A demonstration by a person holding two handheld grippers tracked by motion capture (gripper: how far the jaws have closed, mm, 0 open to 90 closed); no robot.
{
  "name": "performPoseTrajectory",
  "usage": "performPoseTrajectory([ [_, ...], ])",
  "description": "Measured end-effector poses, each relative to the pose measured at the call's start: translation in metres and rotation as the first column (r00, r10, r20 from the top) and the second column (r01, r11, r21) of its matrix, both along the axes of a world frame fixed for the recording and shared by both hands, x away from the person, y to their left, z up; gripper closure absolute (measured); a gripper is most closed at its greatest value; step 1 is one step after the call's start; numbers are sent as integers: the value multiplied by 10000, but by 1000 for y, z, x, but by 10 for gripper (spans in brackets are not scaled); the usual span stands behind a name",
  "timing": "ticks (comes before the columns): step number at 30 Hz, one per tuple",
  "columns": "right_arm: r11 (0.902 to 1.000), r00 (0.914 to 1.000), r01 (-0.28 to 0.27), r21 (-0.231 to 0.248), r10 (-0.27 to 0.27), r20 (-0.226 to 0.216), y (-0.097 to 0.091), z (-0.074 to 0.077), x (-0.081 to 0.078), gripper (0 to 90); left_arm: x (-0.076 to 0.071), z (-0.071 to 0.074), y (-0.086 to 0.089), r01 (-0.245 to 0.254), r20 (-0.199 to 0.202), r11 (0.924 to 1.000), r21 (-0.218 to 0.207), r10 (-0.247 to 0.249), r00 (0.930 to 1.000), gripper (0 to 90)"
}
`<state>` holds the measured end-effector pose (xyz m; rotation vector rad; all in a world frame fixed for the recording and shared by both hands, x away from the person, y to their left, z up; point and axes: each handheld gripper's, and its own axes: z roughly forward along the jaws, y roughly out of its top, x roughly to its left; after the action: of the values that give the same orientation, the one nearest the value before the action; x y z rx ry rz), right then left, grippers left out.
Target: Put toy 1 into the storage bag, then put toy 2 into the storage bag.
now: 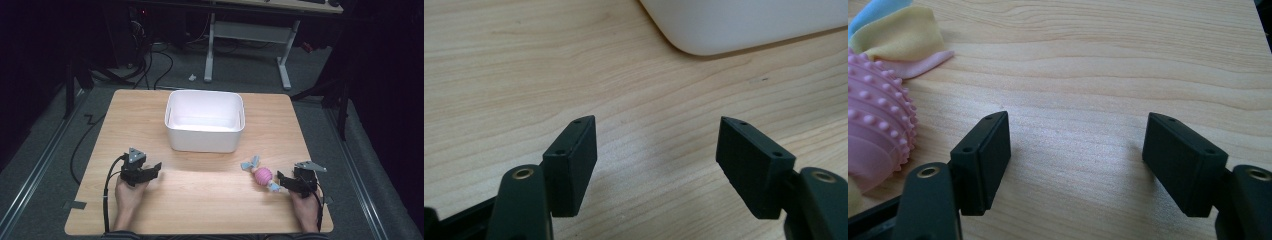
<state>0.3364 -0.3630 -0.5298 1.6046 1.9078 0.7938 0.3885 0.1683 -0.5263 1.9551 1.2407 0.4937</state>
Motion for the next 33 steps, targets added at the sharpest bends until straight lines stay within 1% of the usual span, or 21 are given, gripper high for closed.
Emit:
performPoseTrajectory([
  [3, 10000, 10000, 42, -13, -42, -23, 1, 0, 0, 275, 1, -4, -1, 22, -82, 9996, 277, -19, 10000, 333],
  [6, 10000, 10000, 27, -15, -27, -25, 1, 0, 0, 274, 2, -8, -1, -6, -242, 9995, 331, 14, 9997, 333],
  [7, 10000, 10000, 8, -12, -8, -28, 0, 0, 0, 273, 2, -9, -2, -12, -110, 9992, 392, 16, 9999, 328],
  [8, 10000, 10000, -17, -15, 17, -31, 0, 0, 0, 270, 1, -9, -3, -22, -67, 9990, 436, 25, 10000, 329],
  [12, 9999, 9999, -154, -28, 154, -36, 1, 0, 0, 261, 1, -10, -5, -4, -14, 9977, 674, 5, 10000, 325],
  [16, 9996, 9996, -272, -5, 272, -7, 0, 0, 0, 290, 2, -10, -5, -80, -57, 9974, 713, 84, 9999, 301],
  [17, 9996, 9995, -298, 5, 298, 46, 0, 1, 0, 295, 2, -10, -5, -122, -50, 9974, 709, 126, 9999, 290],
  [21, 9977, 9984, -444, 502, 425, 379, -2, 8, -4, 315, 2, -10, -5, -117, -55, 9974, 717, 121, 9999, 285],
  [23, 9966, 9962, -597, 567, 558, 675, -2, 13, -7, 326, 2, -10, -5, -96, -73, 9973, 722, 102, 9999, 281],
  [25, 9945, 9945, -707, 779, 642, 828, -2, 18, -9, 326, 2, -10, -5, -96, -75, 9973, 725, 102, 9999, 279],
  [27, 9940, 9915, -802, 741, 719, 1085, 0, 24, -12, 327, 1, -10, -5, -104, -62, 9973, 724, 109, 9999, 277],
  [28, 9928, 9895, -893, 804, 792, 1208, 0, 27, -14, 329, 1, -10, -5, -109, -66, 9973, 724, 115, 9999, 275],
  [30, 9879, 9856, -1139, 1050, 990, 1374, 2, 34, -17, 332, 1, -10, -5, -112, -67, 9974, 718, 117, 9999, 274],
  [33, 9811, 9780, -1570, 1133, 1384, 1563, 7, 45, -22, 335, 1, -10, -5, -105, -69, 9974, 714, 110, 9999, 272],
])
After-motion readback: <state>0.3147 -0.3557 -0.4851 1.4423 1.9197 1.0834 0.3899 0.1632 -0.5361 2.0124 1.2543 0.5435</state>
